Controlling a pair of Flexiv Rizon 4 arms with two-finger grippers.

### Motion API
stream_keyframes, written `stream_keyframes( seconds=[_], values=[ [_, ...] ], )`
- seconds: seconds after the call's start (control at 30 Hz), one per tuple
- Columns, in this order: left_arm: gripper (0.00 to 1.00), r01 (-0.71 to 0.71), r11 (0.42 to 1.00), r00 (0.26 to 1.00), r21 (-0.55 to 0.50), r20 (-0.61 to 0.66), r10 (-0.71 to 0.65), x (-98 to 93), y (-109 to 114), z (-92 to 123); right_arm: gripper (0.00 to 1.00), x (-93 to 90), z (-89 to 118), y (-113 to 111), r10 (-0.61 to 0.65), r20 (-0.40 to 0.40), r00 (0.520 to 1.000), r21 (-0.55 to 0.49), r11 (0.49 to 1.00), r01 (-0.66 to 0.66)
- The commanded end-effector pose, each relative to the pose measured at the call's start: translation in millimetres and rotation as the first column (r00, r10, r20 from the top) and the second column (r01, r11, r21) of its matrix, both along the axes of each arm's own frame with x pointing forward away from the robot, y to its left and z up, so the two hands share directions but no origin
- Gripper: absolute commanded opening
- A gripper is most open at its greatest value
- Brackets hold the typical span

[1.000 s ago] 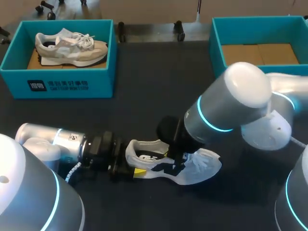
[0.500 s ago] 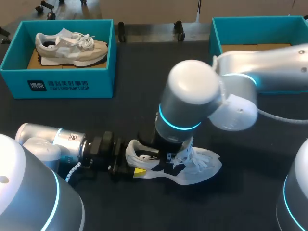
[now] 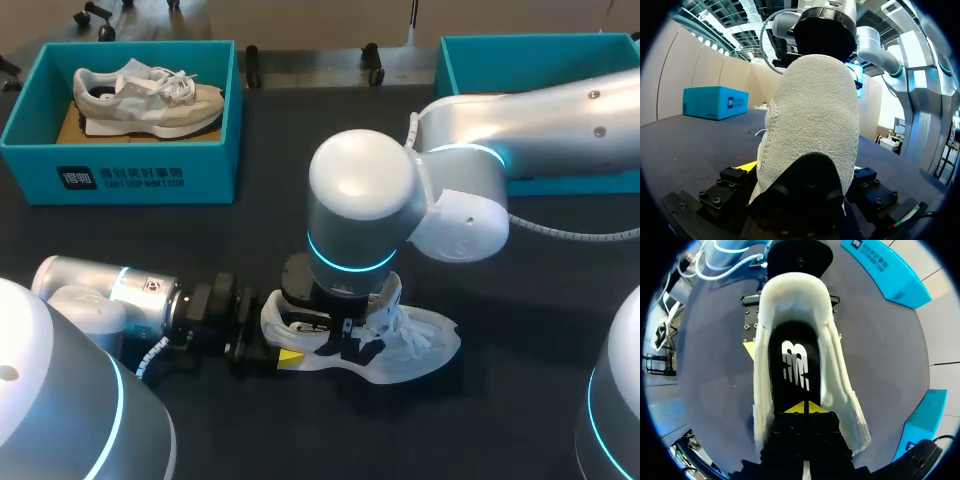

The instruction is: Take the shoe out of the shoebox, open the shoe tongue, remove and reinsert the insole, then place the shoe into the shoebox

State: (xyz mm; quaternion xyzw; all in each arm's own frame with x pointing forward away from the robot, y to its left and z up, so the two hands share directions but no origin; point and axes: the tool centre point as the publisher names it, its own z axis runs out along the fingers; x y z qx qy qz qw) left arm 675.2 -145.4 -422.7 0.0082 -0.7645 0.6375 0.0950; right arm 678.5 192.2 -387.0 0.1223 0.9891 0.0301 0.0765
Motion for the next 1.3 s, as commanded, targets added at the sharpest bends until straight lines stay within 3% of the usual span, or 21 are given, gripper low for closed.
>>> stream_keyframes(
  seconds=[0.03, 0.27, 0.57, 0.93, 1.3],
  values=[
    [0.0, -0.004, 1.0, 1.0, 0.002, 0.001, 0.004, 1.5, 1.0, -1.9, 0.09, 2.2, -2.3, -10.0, 0.007, 0.0, 1.0, 0.018, 1.0, -0.007],
    [0.0, -0.004, 1.0, 1.0, 0.002, 0.001, 0.004, 1.5, 1.0, -1.9, 0.28, 5.7, -7.7, -11.1, 0.035, -0.007, 0.999, 0.024, 0.999, -0.035],
    [0.0, -0.004, 1.0, 1.0, 0.002, 0.001, 0.004, 1.5, 1.0, -1.9, 0.38, 8.9, -15.8, -9.3, 0.053, -0.042, 0.998, -0.002, 0.999, -0.053],
    [0.0, -0.004, 1.0, 1.0, 0.002, 0.001, 0.004, 1.5, 1.0, -1.9, 0.43, 3.6, -46.7, 0.4, 0.057, -0.175, 0.983, -0.036, 0.997, -0.064],
    [0.0, -0.004, 1.0, 1.0, 0.002, 0.001, 0.004, 1.5, 1.0, -1.9, 0.42, -23.9, -56.0, 10.4, 0.081, -0.249, 0.965, -0.026, 0.996, -0.09]
  ],
)
